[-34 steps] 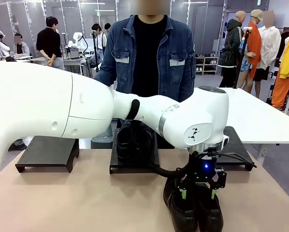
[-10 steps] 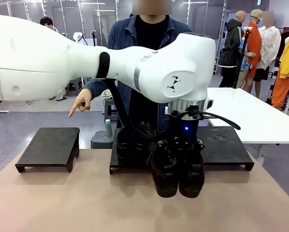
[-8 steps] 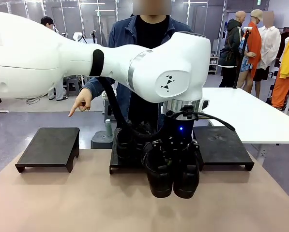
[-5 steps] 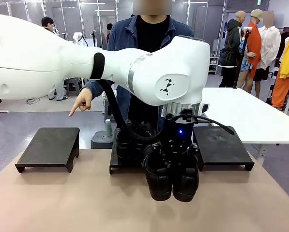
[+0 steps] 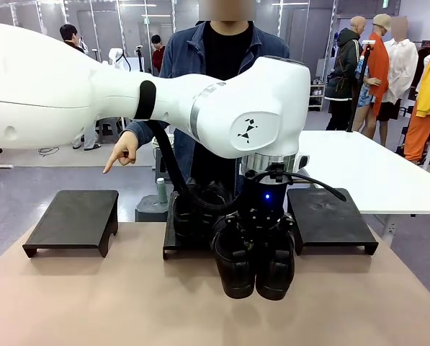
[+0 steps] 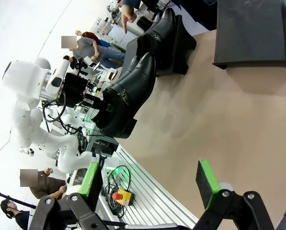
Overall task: Place the shoes on the stand as instructed by the person.
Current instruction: Pick up another pair of Shoes and place it on the Shoes Stand indicated by the person.
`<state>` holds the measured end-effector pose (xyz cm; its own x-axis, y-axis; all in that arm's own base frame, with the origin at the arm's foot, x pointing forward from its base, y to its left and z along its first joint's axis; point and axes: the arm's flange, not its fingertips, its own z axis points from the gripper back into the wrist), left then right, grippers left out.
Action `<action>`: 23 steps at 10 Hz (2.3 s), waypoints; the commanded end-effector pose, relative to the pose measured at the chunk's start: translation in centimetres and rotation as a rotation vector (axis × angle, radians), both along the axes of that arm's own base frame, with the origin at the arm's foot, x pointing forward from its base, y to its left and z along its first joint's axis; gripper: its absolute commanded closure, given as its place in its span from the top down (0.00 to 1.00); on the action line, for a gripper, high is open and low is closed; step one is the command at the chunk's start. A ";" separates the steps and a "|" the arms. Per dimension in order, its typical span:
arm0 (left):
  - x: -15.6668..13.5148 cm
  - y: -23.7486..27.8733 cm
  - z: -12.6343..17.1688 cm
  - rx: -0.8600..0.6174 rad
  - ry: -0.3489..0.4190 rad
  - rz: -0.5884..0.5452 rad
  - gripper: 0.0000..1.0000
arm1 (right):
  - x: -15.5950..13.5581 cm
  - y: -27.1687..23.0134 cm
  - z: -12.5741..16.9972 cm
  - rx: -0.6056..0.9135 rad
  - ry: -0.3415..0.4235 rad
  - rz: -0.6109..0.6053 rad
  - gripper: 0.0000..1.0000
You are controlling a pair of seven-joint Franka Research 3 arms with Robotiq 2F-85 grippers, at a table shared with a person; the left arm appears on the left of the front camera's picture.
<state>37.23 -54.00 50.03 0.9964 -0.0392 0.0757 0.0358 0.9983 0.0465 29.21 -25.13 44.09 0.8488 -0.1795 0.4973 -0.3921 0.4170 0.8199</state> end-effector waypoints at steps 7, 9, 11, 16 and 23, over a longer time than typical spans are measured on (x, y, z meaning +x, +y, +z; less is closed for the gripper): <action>3.9 24.3 7.1 -0.074 -0.308 -0.007 0.07 | -0.1 -0.1 0.2 0.008 -0.012 0.000 1.00; 5.3 31.5 6.6 -0.049 -0.310 0.036 0.07 | -0.1 -0.1 0.2 0.008 -0.012 0.000 1.00; 7.7 38.2 5.4 -0.055 -0.313 0.092 0.07 | -0.1 -0.1 0.2 0.008 -0.012 0.000 1.00; 13.6 44.3 0.9 0.010 -0.402 -0.021 0.07 | -0.1 -0.1 0.2 0.008 -0.012 0.000 1.00; 19.3 49.9 -1.3 -0.018 -0.346 -0.006 0.07 | -0.1 -0.1 0.2 0.008 -0.012 0.000 1.00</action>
